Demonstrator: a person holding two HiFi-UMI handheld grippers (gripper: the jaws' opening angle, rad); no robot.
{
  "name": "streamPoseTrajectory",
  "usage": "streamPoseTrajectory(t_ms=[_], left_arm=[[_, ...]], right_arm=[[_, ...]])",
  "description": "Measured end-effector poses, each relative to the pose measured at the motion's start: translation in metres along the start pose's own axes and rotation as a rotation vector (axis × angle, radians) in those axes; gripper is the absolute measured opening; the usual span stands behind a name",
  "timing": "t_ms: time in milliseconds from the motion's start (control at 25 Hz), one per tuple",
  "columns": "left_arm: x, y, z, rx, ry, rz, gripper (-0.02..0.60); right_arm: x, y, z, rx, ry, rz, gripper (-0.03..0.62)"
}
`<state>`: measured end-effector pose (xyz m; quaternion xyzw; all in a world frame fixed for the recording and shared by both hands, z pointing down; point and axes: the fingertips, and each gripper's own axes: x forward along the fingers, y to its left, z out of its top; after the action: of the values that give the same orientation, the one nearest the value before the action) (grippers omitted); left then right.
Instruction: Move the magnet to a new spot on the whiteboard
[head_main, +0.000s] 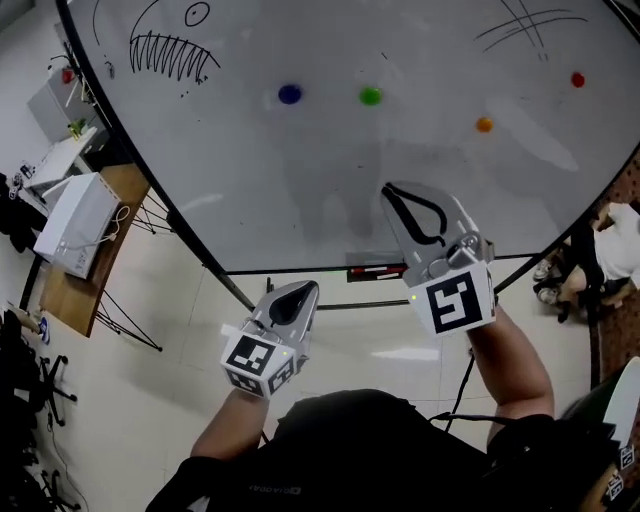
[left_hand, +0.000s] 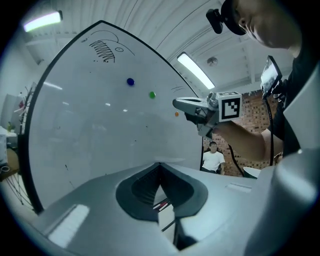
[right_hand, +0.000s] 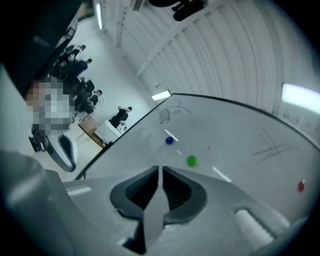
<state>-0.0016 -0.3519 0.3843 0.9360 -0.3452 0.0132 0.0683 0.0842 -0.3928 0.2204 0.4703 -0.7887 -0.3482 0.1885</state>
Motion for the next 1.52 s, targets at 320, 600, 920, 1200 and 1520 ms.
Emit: streamPoseTrajectory(t_ms=[320,600,920,1200,1520], left_arm=[[-0.016,0.023,-0.006,-0.032,0.005,-0.044,0.016],[-0.025,0.036,-0.013,-0.055,0.015,-0.059,0.015],[-0.031,0.041,-0.014,-0.075,0.003,-0.059,0.017],[-0.035,0.039,-0.014,-0.084,-0.006,-0.050,0.017],[-0.039,0.033,-0.014,-0.086,-0.008,-0.037,0.016]], right_arm=[[0.059,-0.067,0.025,-0.060,0.087,-0.191,0.102],[0.090,-0.083,0.015,-0.002,0.155,-0.227,0.144],[0.103,-0.088,0.008,0.001,0.214,-0.264,0.144],[0.103,-0.091,0.008,-0.031,0.229,-0.291,0.110],[0.098,-0.085,0.005,-0.005,0.219,-0.259,0.108]])
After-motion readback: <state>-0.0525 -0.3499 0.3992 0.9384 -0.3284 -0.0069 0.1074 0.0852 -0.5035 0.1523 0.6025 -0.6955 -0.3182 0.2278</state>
